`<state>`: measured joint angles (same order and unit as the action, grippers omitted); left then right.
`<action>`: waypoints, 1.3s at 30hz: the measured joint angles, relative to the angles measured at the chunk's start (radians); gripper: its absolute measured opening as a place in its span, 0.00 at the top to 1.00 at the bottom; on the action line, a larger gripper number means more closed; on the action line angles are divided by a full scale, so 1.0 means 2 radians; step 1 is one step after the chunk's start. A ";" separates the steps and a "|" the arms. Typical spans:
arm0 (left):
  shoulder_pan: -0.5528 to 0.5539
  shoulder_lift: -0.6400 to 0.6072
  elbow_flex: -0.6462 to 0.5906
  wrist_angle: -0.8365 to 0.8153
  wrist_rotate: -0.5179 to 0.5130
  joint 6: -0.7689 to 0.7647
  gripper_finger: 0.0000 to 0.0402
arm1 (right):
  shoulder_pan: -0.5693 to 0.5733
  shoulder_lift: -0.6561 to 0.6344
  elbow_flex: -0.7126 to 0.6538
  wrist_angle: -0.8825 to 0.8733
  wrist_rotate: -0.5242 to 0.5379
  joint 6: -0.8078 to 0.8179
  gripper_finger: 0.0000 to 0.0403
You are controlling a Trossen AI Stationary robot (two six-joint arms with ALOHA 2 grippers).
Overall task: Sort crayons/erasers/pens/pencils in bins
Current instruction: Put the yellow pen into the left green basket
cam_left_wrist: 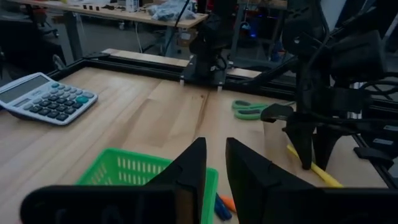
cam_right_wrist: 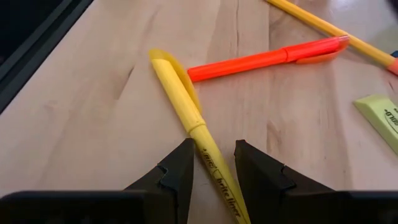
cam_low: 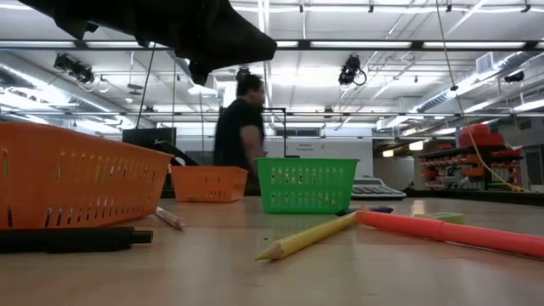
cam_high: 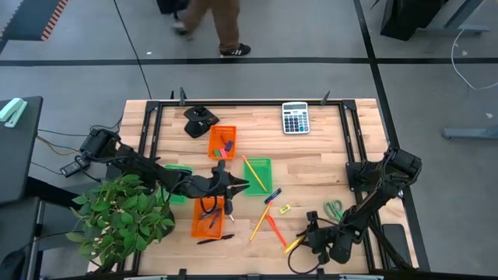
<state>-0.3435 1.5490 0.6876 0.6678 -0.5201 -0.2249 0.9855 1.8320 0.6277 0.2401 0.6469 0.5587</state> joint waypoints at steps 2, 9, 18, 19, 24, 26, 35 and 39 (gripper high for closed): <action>0.000 0.000 0.000 -0.003 0.000 0.000 0.82 | -0.003 0.000 -0.001 0.002 -0.003 -0.005 0.69; -0.001 0.000 0.000 -0.034 0.000 0.005 0.82 | -0.022 0.001 -0.003 0.044 -0.051 -0.028 0.74; 0.007 0.000 0.000 -0.041 0.000 0.049 0.82 | -0.024 0.002 -0.002 0.050 -0.063 -0.006 0.90; 0.008 0.000 0.000 -0.040 0.000 0.049 0.82 | -0.024 0.002 -0.002 0.050 -0.062 -0.006 0.90; 0.007 0.000 0.000 -0.040 0.000 0.057 0.81 | -0.024 -0.002 0.005 0.043 -0.059 0.003 0.90; 0.003 0.000 0.000 -0.040 0.000 0.065 0.82 | -0.024 -0.014 0.008 0.034 -0.061 -0.004 0.90; -0.028 0.000 0.000 -0.029 0.000 0.167 0.81 | -0.024 -0.126 0.015 0.037 0.024 -0.128 0.90; -0.039 0.000 0.000 0.000 0.002 0.221 0.81 | -0.044 -0.165 0.015 0.032 0.106 -0.225 0.90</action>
<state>-0.4213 1.5494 0.6872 0.6670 -0.5167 0.2162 0.8981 1.5022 0.6586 0.3044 0.8595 0.1096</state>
